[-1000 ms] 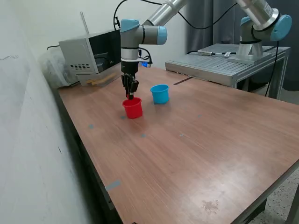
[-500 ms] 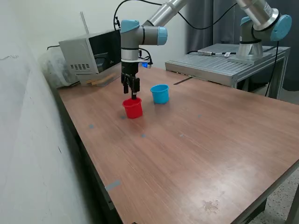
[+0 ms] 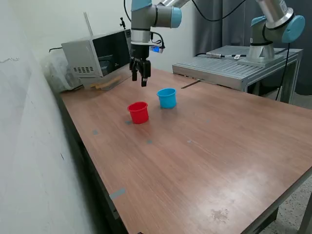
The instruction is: Place red objects in the red bin, and blue objects in the blue bin.
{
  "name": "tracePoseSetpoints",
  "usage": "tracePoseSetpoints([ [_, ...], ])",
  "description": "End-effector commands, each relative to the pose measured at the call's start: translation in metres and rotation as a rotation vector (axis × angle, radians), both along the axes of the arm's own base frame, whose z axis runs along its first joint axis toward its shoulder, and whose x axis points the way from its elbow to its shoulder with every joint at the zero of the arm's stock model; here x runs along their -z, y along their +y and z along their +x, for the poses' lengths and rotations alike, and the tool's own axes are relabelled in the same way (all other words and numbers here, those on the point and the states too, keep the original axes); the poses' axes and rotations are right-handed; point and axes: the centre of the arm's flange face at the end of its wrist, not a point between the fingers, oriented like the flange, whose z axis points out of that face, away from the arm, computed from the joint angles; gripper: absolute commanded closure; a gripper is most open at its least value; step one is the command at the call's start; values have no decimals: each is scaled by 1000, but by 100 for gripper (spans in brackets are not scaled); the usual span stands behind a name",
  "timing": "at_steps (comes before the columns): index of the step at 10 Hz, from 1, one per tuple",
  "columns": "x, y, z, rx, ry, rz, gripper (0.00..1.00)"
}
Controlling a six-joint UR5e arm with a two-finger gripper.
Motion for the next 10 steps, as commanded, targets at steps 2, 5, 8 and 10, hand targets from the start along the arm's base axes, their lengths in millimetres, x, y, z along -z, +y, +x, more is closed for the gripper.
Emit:
tracePoseSetpoints([
  [2,-152,-47,129,-18,-30,-8,0],
  [5,-226,-116,226,-86,-87,88,0],
  [8,-259,-163,298,-81,-172,75,0],
  [10,-264,-169,320,-93,-199,72,0],
])
